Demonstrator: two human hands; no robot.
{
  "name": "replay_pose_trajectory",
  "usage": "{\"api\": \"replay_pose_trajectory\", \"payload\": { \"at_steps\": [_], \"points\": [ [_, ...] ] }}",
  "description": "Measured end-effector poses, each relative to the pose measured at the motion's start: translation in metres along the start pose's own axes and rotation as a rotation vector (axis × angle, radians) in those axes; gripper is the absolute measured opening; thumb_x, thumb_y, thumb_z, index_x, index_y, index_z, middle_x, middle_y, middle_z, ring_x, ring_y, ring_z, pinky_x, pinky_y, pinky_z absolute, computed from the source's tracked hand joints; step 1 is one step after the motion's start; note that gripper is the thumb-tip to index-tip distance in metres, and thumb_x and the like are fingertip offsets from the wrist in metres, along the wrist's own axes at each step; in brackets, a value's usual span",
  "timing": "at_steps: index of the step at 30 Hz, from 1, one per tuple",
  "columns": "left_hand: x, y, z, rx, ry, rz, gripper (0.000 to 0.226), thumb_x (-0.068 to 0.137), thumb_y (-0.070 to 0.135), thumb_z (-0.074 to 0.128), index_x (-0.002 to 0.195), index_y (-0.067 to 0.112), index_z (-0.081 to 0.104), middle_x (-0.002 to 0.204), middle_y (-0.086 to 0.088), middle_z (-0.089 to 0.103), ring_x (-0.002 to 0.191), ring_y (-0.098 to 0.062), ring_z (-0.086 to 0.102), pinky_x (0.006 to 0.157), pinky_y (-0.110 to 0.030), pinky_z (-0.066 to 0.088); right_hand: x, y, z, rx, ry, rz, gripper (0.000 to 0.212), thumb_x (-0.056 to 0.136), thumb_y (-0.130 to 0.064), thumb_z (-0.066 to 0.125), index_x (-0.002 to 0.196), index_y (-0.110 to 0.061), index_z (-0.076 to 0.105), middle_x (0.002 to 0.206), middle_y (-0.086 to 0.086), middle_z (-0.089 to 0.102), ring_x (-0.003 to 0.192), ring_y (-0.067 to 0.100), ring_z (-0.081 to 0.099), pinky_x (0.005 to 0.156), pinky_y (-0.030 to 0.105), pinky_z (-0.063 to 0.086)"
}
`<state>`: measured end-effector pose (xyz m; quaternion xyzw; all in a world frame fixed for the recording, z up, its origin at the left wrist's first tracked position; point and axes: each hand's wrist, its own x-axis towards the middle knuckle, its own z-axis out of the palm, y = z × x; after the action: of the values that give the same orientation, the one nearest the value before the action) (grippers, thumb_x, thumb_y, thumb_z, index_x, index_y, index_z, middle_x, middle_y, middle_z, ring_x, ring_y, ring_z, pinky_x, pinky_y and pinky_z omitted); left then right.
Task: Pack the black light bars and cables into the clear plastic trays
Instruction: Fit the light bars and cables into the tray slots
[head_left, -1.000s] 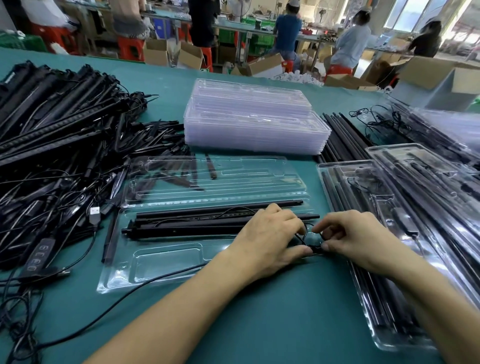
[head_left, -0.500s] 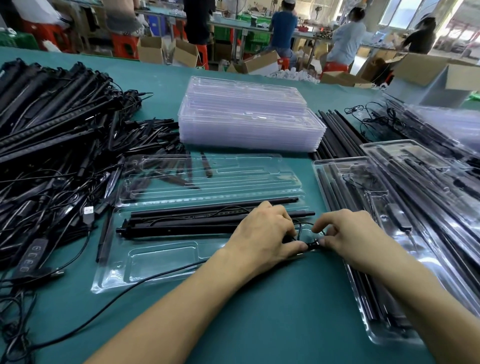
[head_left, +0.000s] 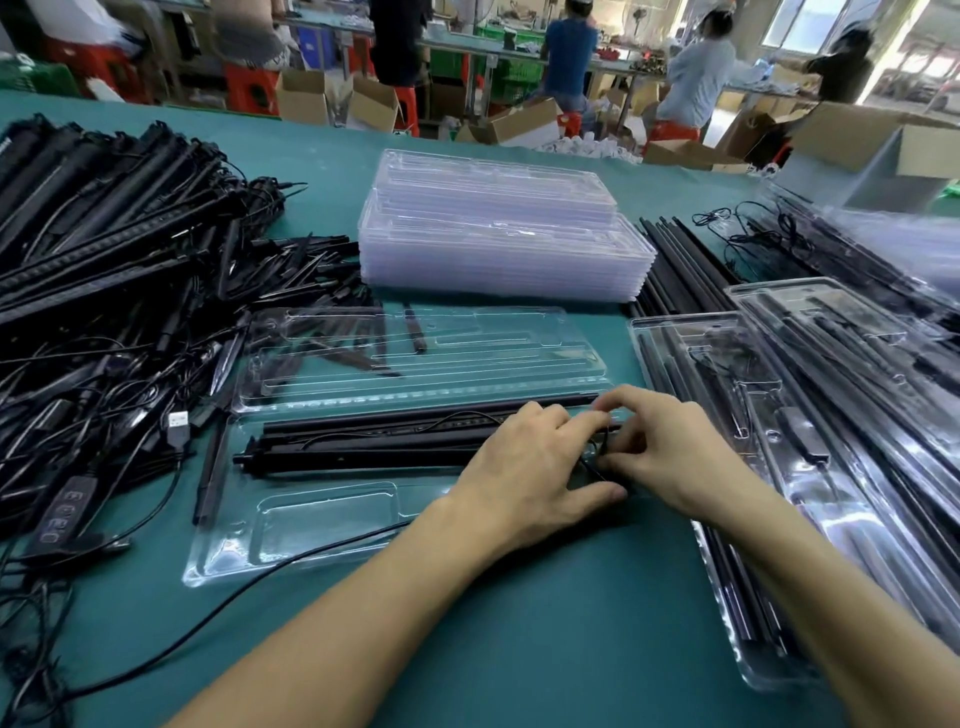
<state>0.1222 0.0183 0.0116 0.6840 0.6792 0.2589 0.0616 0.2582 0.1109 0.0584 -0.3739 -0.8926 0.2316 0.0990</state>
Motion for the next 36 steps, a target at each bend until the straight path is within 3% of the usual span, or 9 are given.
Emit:
{"api": "replay_pose_trajectory", "payload": {
  "at_steps": [3,7,9,13,19,22,26,32,36],
  "points": [
    [0.001,0.001,-0.001,0.009,0.002,-0.04,0.08,0.083,0.064,0.063,0.144,0.018,0.042,0.119,-0.003,0.06,0.108,-0.021,0.049,0.102,-0.034,0.038,-0.008,0.005,0.002,-0.017,-0.005,0.022,0.044,0.076,-0.007,0.077,0.112,-0.024,0.057,0.069,-0.011,0.07,0.08,0.01,0.062,0.07,0.018,0.039],
    [0.0,0.005,-0.001,0.16,-0.037,-0.032,0.074,0.088,0.068,0.051,0.144,0.019,0.045,0.115,-0.004,0.054,0.107,-0.023,0.047,0.1,-0.037,0.038,-0.008,0.008,0.006,-0.115,0.003,-0.006,0.021,0.079,-0.014,0.077,0.098,-0.02,0.072,0.077,-0.012,0.069,0.084,0.009,0.065,0.073,0.013,0.04],
    [0.0,0.006,-0.001,0.169,-0.029,-0.037,0.071,0.088,0.068,0.051,0.14,0.019,0.047,0.114,-0.004,0.053,0.106,-0.023,0.047,0.099,-0.037,0.039,-0.008,0.007,0.007,-0.153,-0.009,-0.017,0.016,0.082,-0.015,0.074,0.097,-0.022,0.076,0.078,-0.011,0.067,0.083,0.01,0.063,0.075,0.018,0.043],
    [-0.001,0.007,-0.003,0.086,-0.045,-0.057,0.083,0.087,0.064,0.057,0.154,0.024,0.028,0.116,-0.005,0.052,0.11,-0.024,0.046,0.102,-0.036,0.037,-0.009,0.004,0.007,-0.244,-0.064,-0.067,0.018,0.086,-0.014,0.062,0.09,-0.026,0.074,0.083,-0.002,0.073,0.084,0.023,0.064,0.077,0.036,0.052],
    [-0.001,0.007,-0.005,-0.042,-0.055,-0.096,0.068,0.087,0.058,0.063,0.143,0.023,0.048,0.115,-0.003,0.046,0.112,-0.021,0.045,0.104,-0.036,0.038,-0.012,-0.001,-0.003,-0.381,-0.203,-0.156,0.013,0.089,-0.017,0.053,0.081,-0.018,0.064,0.076,0.005,0.067,0.078,0.029,0.057,0.074,0.04,0.048],
    [-0.004,0.009,-0.005,-0.123,-0.047,-0.105,0.066,0.086,0.056,0.065,0.142,0.024,0.049,0.114,-0.001,0.04,0.113,-0.02,0.043,0.105,-0.036,0.038,-0.014,0.0,-0.009,-0.173,-0.114,-0.058,0.013,0.09,-0.03,0.062,0.101,-0.025,0.065,0.077,-0.008,0.073,0.088,0.02,0.064,0.081,0.033,0.047],
    [-0.003,0.01,-0.006,-0.172,-0.065,-0.128,0.066,0.084,0.052,0.069,0.139,0.02,0.052,0.112,-0.001,0.039,0.113,-0.02,0.041,0.105,-0.036,0.037,-0.011,-0.004,-0.005,-0.135,-0.08,-0.006,0.051,0.084,-0.045,0.068,0.131,-0.037,0.052,0.08,-0.015,0.07,0.099,0.02,0.062,0.091,0.037,0.046],
    [0.006,0.014,-0.01,-0.304,-0.108,-0.173,0.063,0.08,0.039,0.077,0.136,0.021,0.055,0.111,-0.005,0.043,0.11,-0.021,0.046,0.102,-0.037,0.041,-0.002,-0.001,0.007,-0.019,-0.007,0.04,0.046,0.08,-0.027,0.076,0.122,-0.028,0.059,0.069,-0.01,0.066,0.083,0.017,0.061,0.078,0.031,0.046],
    [0.009,0.019,-0.01,-0.342,-0.126,-0.173,0.067,0.077,0.036,0.08,0.138,0.022,0.053,0.111,-0.006,0.043,0.109,-0.022,0.047,0.102,-0.037,0.042,-0.001,0.002,0.009,0.098,0.051,0.093,0.05,0.072,-0.017,0.079,0.111,-0.026,0.049,0.066,-0.004,0.069,0.081,0.016,0.062,0.067,0.031,0.044]
  ]
}}
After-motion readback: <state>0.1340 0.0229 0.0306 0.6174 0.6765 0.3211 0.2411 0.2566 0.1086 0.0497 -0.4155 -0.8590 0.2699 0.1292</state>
